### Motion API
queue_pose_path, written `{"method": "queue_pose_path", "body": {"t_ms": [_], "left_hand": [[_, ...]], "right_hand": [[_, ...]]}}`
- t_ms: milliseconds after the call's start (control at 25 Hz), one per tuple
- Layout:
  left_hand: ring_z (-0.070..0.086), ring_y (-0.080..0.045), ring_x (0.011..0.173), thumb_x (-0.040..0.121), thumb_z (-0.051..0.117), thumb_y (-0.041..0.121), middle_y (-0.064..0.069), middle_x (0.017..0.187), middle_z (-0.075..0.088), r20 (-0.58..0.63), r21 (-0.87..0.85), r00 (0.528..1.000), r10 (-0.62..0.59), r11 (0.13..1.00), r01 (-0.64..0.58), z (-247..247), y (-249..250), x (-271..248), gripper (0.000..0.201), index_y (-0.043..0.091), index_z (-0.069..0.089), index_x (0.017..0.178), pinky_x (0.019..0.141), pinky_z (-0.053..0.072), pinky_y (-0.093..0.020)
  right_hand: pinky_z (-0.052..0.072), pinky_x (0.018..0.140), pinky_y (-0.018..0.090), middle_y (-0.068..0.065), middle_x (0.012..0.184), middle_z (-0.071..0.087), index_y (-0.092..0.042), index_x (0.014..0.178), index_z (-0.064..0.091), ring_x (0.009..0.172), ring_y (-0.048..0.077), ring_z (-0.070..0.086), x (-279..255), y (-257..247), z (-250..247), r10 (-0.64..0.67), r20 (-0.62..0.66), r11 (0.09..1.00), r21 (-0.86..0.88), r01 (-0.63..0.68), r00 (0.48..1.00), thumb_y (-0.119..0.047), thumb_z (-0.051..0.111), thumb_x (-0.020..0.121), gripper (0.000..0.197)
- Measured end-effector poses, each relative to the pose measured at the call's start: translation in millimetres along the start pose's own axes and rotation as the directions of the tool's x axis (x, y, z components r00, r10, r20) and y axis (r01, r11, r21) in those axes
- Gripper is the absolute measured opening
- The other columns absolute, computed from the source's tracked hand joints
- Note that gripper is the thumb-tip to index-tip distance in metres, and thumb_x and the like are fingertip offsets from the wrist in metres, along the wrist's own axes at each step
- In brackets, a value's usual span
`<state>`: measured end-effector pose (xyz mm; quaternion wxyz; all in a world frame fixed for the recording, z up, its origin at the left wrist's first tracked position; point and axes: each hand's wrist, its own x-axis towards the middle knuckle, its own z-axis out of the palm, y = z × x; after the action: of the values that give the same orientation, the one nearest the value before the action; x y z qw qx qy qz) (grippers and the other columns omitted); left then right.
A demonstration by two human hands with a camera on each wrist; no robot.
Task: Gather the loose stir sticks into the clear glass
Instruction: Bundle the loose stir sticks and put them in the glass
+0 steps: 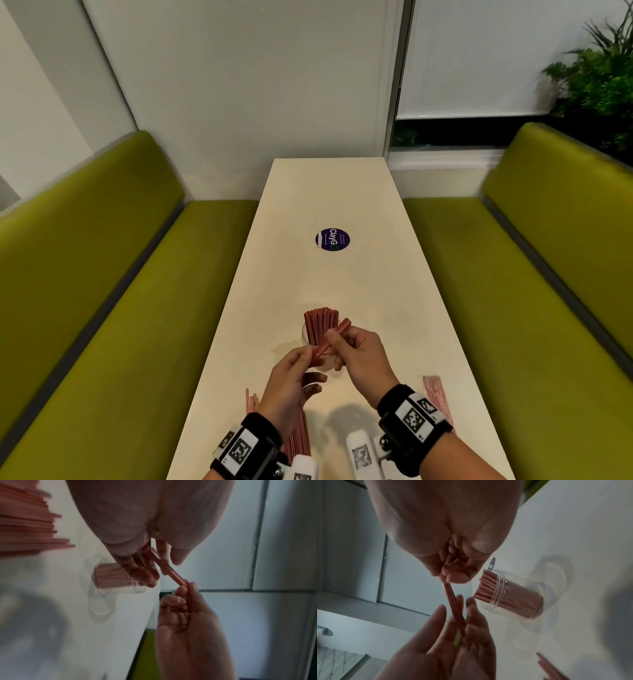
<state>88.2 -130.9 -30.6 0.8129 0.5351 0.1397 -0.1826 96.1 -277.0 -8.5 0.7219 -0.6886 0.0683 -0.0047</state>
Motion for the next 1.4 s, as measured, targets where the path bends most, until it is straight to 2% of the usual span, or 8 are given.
{"method": "queue_pose_path", "body": {"t_ms": [240,360,480,680,960,1120,1320,1400], "left_hand": [[0.062,-0.017,0.098,0.103,0.046,0.026,-0.002,0.117,0.063,-0.14,0.537,0.958,0.251,0.832,-0.14,-7.4,-6.1,31.4,0.024,0.017,0.067,0.113,0.079,0.053,-0.031],[0.055,-0.012,0.115,0.102,0.049,0.026,0.007,0.125,0.055,0.018,0.794,0.927,0.374,0.559,-0.24,-17.7,-15.0,43.3,0.024,0.022,0.064,0.119,0.103,0.046,-0.032],[0.051,-0.011,0.12,0.102,0.046,0.029,0.011,0.128,0.051,0.084,0.843,0.923,0.376,0.468,-0.267,-21.9,-21.4,47.1,0.027,0.024,0.061,0.125,0.108,0.043,-0.035],[0.05,-0.011,0.124,0.103,0.045,0.028,0.013,0.131,0.047,0.123,0.842,0.918,0.377,0.449,-0.297,-24.2,-24.0,46.6,0.03,0.024,0.059,0.129,0.11,0.042,-0.035],[0.053,-0.012,0.122,0.103,0.046,0.026,0.012,0.134,0.045,0.135,0.82,0.915,0.381,0.475,-0.319,-24.9,-24.9,44.5,0.03,0.026,0.056,0.131,0.107,0.044,-0.032],[0.053,-0.01,0.121,0.103,0.047,0.027,0.014,0.137,0.042,0.131,0.812,0.923,0.362,0.494,-0.31,-25.0,-22.1,37.8,0.035,0.027,0.05,0.138,0.102,0.044,-0.026],[0.062,-0.003,0.097,0.098,0.056,0.022,0.009,0.113,0.063,-0.002,0.799,0.909,0.417,0.548,-0.25,-47.2,-12.1,25.0,0.018,0.023,0.065,0.114,0.077,0.049,-0.017],[0.065,-0.006,0.084,0.095,0.061,0.019,0.007,0.09,0.071,-0.043,0.836,0.92,0.39,0.519,-0.181,-63.9,-11.5,20.5,0.011,0.021,0.071,0.093,0.071,0.048,-0.017]], "right_hand": [[0.047,0.058,0.029,-0.004,0.062,0.066,-0.014,0.073,0.069,0.054,0.009,0.054,51.4,10.2,-19.8,-0.093,-0.233,0.966,-0.255,0.032,0.968,-0.025,0.063,0.095,0.025],[0.043,0.057,0.023,-0.001,0.065,0.066,-0.013,0.073,0.068,0.057,0.009,0.054,66.8,20.3,-14.0,-0.045,-0.09,0.872,-0.49,-0.005,0.995,-0.027,0.063,0.095,0.026],[0.036,0.053,0.015,-0.007,0.064,0.06,-0.018,0.079,0.068,0.057,0.006,0.053,71.8,29.6,-2.3,0.047,0.052,0.752,-0.659,-0.001,0.998,-0.027,0.062,0.096,0.02],[0.034,0.052,0.02,-0.011,0.057,0.051,-0.02,0.072,0.065,0.052,0.004,0.046,74.1,29.1,-1.0,-0.041,0.07,0.66,-0.747,0.08,0.997,-0.034,0.072,0.087,0.022],[0.039,0.074,0.011,-0.015,0.087,0.051,-0.019,0.116,0.067,0.077,0.0,0.051,58.8,40.4,-9.2,-0.239,0.002,0.722,-0.668,0.179,0.971,-0.027,0.075,0.085,0.033],[0.044,0.094,0.022,-0.013,0.107,0.051,-0.023,0.128,0.06,0.103,0.008,0.05,48.0,46.9,-9.1,-0.321,0.03,0.674,-0.695,0.25,0.947,-0.029,0.066,0.091,0.038],[0.04,0.066,0.017,-0.016,0.08,0.049,-0.026,0.084,0.055,0.074,0.003,0.048,7.8,50.9,-6.0,-0.31,-0.008,0.728,-0.646,0.232,0.951,-0.029,0.062,0.086,0.008],[0.043,0.064,0.027,-0.01,0.073,0.05,-0.023,0.071,0.048,0.067,0.006,0.046,-9.6,65.8,-0.8,-0.101,0.064,0.716,-0.688,0.117,0.993,-0.035,0.061,0.086,0.022]]}}
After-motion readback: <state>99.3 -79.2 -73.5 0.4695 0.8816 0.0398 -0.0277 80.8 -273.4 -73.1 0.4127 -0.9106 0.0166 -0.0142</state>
